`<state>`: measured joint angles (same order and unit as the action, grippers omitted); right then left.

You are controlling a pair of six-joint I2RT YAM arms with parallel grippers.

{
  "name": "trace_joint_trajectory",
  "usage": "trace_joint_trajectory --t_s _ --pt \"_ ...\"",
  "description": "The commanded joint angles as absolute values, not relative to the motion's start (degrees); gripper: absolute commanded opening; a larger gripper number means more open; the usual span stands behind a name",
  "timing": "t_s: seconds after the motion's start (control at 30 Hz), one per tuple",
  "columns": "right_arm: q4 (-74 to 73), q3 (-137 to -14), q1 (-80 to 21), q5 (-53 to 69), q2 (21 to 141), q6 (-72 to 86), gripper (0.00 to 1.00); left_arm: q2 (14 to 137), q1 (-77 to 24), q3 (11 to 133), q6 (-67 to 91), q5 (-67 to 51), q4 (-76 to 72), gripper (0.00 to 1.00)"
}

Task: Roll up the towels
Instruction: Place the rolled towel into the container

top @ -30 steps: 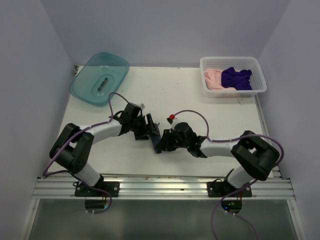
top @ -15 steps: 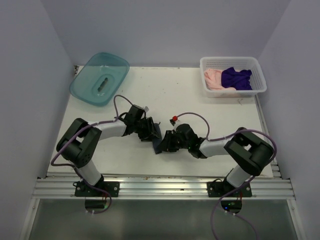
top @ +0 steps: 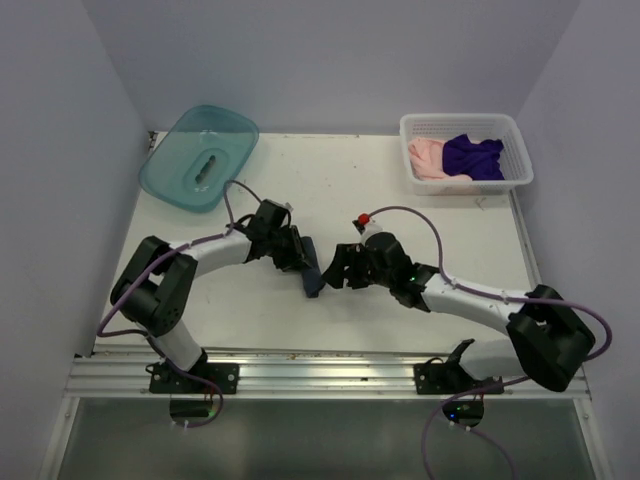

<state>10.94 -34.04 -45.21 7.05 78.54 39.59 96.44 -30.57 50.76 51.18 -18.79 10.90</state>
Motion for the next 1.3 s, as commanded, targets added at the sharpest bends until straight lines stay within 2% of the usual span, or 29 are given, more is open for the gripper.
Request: trace_joint_trajectory --t_s 0.0,0.27,0.57,0.83,1.0,1.17,1.27 --pt "-0.6 -38.4 -44.6 -3.0 72.2 33.5 0.70 93.3 -28.4 56.4 48.8 -16.2 15.6 0.23" --pt "-12.3 -41.4 -44.6 -13.5 64.7 27.9 0.71 94.8 -20.1 71.3 42.6 -14.7 24.9 0.23" --pt "-12.9 -42.4 -44.6 -13.2 66.8 27.8 0.71 102.0 -4.9 95.8 40.4 -15.2 30.2 0.23" --pt "-13.3 -45.3 -44.6 -10.5 71.3 29.1 0.71 117.7 3.2 117.0 42.9 -14.3 28.7 0.23" --pt "-13.7 -46.6 -44.6 -9.4 74.0 30.5 0.71 129.1 6.1 127.9 45.1 -18.8 20.7 0.24" --pt "-14.4 -49.1 -44.6 -7.0 78.0 30.9 0.71 135.6 7.7 126.2 49.1 -23.6 7.1 0.24" --pt "-14.7 -50.3 -44.6 -6.6 79.7 30.9 0.71 141.1 7.7 129.4 50.2 -24.9 1.7 0.24"
